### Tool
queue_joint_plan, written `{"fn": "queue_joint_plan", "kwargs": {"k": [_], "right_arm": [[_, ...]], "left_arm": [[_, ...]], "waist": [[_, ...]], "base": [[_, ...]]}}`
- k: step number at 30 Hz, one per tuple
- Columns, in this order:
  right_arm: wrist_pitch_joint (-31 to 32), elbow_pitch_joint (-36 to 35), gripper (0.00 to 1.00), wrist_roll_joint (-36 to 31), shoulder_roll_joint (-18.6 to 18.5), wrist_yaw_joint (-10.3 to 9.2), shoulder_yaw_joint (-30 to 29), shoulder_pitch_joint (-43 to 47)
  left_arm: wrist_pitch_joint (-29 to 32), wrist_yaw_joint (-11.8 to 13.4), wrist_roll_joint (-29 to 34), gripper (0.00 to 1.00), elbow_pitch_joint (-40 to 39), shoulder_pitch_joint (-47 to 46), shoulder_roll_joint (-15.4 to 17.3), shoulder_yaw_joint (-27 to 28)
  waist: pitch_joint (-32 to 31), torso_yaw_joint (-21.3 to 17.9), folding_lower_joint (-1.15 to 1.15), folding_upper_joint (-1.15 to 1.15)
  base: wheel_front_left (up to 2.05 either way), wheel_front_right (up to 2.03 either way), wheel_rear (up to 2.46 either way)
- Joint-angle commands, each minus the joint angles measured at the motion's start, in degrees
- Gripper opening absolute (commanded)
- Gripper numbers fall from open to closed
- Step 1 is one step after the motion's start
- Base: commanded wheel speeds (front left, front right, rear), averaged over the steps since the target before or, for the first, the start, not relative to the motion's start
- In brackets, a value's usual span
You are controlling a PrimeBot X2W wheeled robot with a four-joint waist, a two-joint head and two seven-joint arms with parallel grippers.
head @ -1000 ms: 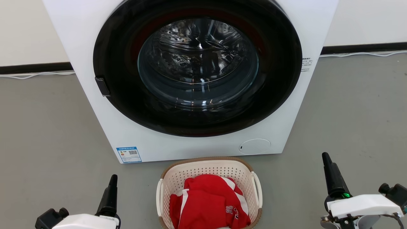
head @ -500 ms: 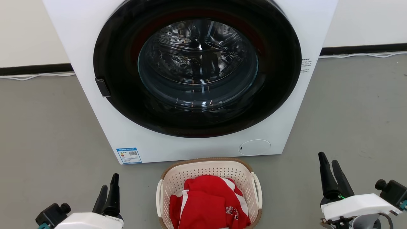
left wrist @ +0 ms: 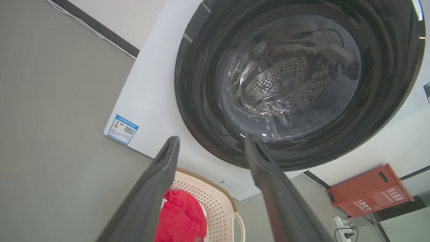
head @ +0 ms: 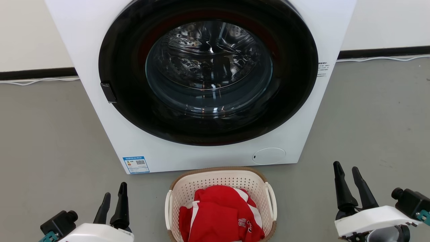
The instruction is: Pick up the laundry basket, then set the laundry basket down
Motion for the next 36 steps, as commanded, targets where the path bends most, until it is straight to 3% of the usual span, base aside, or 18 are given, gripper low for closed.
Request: {"fn": "queue_joint_plan", "kwargs": {"k": [1, 36], "right_arm": [[-1.1, -1.3, 1.00, -2.1, -0.8, 0.27, 0.9, -0.4], [-6.8, -0.9, 1.00, -25.6, -1.2, 0.39, 0.2, 0.5]], "left_arm": [[-0.7, 0.2, 1.7, 1.00, -1.6, -1.2, 0.6, 1.1], [-6.4, -0.1, 25.2, 1.00, -0.6, -0.9, 0.8, 2.8]], "waist": [[0.0, 0.0, 0.00, 0.00], [-0.4, -0.4, 0.00, 0.00]], "base": [[0.00, 0.00, 0.00], [0.00, 0.00, 0.00]]}}
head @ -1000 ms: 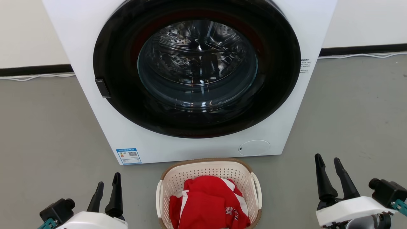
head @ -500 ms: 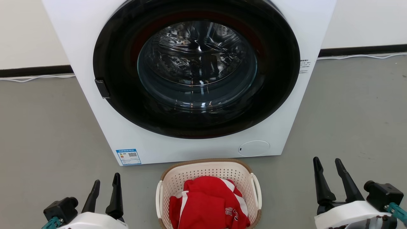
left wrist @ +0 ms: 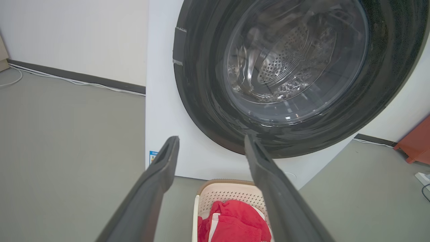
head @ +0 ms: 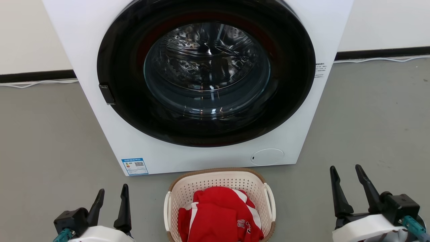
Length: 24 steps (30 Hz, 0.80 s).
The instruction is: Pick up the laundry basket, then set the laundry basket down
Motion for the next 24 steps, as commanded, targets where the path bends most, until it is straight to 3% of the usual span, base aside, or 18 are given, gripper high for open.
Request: {"fn": "queue_joint_plan", "kwargs": {"k": [1, 12, 24], "right_arm": [[-0.9, -1.2, 1.00, -1.6, -0.9, 0.38, 1.4, -0.6], [-2.8, -1.8, 1.00, -9.4, -1.1, 0.42, 1.8, -0.3], [-2.8, -1.7, 1.00, -9.3, -1.1, 0.42, 1.5, -0.2]], "left_arm": [[-0.7, -0.1, 1.3, 1.00, -1.2, -1.0, 0.7, 1.6], [-2.6, -0.2, 8.6, 1.00, -1.0, -1.0, 0.8, 1.9], [-2.6, -0.2, 8.4, 1.00, -0.9, -0.7, 0.8, 2.1]], "waist": [[0.0, 0.0, 0.00, 0.00], [-0.1, 0.0, 0.00, 0.00], [-0.2, 0.1, 0.00, 0.00]], "base": [[0.00, 0.00, 0.00], [0.00, 0.00, 0.00], [0.00, 0.00, 0.00]]}}
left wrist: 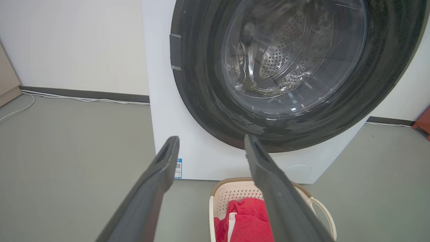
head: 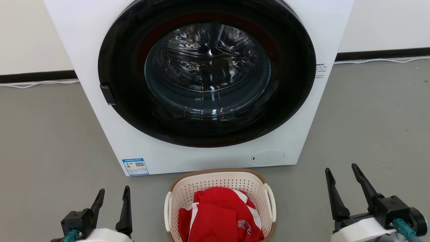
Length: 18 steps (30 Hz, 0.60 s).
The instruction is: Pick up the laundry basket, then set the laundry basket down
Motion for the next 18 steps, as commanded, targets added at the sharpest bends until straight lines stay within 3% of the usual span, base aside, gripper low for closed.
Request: {"fn": "queue_joint_plan", "kwargs": {"k": [1, 18], "right_arm": [[-0.8, -1.5, 1.00, -0.2, -0.8, 0.36, 1.4, -0.5], [-0.8, -0.1, 1.00, -0.5, 0.4, 0.36, 1.2, -3.4]], "left_arm": [[-0.6, -0.1, 0.5, 1.00, -1.4, -0.8, 0.7, 1.8], [-0.6, -0.3, 0.2, 1.00, -1.2, -3.1, 0.7, 1.6]], "waist": [[0.0, 0.0, 0.00, 0.00], [4.6, -0.4, 0.00, 0.00]], "base": [[0.00, 0.00, 0.00], [0.00, 0.00, 0.00]]}}
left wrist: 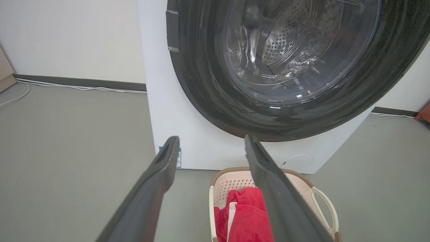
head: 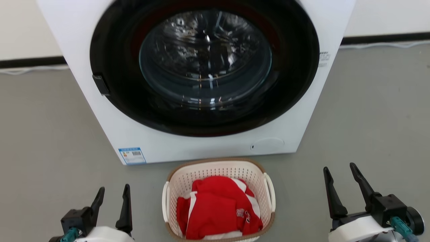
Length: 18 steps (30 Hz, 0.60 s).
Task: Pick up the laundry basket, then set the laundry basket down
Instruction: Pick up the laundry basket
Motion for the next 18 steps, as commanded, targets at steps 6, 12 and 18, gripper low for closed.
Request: {"fn": "queue_joint_plan", "kwargs": {"k": [6, 12, 18], "right_arm": [[-0.8, 1.0, 1.00, -1.4, 0.2, 0.34, 1.0, -6.2], [-0.8, 7.0, 1.00, -2.5, 0.7, 0.34, 0.5, -11.9], [-0.8, 16.0, 1.00, -3.9, 1.0, 0.34, -0.4, -19.4]], "left_arm": [[-0.6, -0.5, -0.2, 1.00, 0.3, -5.8, 0.7, 1.5], [-0.6, -0.7, -0.8, 1.00, 6.7, -12.2, 0.7, 0.4], [-0.6, -0.8, -1.3, 1.00, 15.8, -21.0, 1.5, -1.9]], "waist": [[5.2, -0.1, 0.00, 0.00], [11.4, 0.3, 0.00, 0.00], [18.2, 0.6, 0.00, 0.00]], "base": [[0.00, 0.00, 0.00], [0.00, 0.00, 0.00], [0.00, 0.00, 0.00]]}}
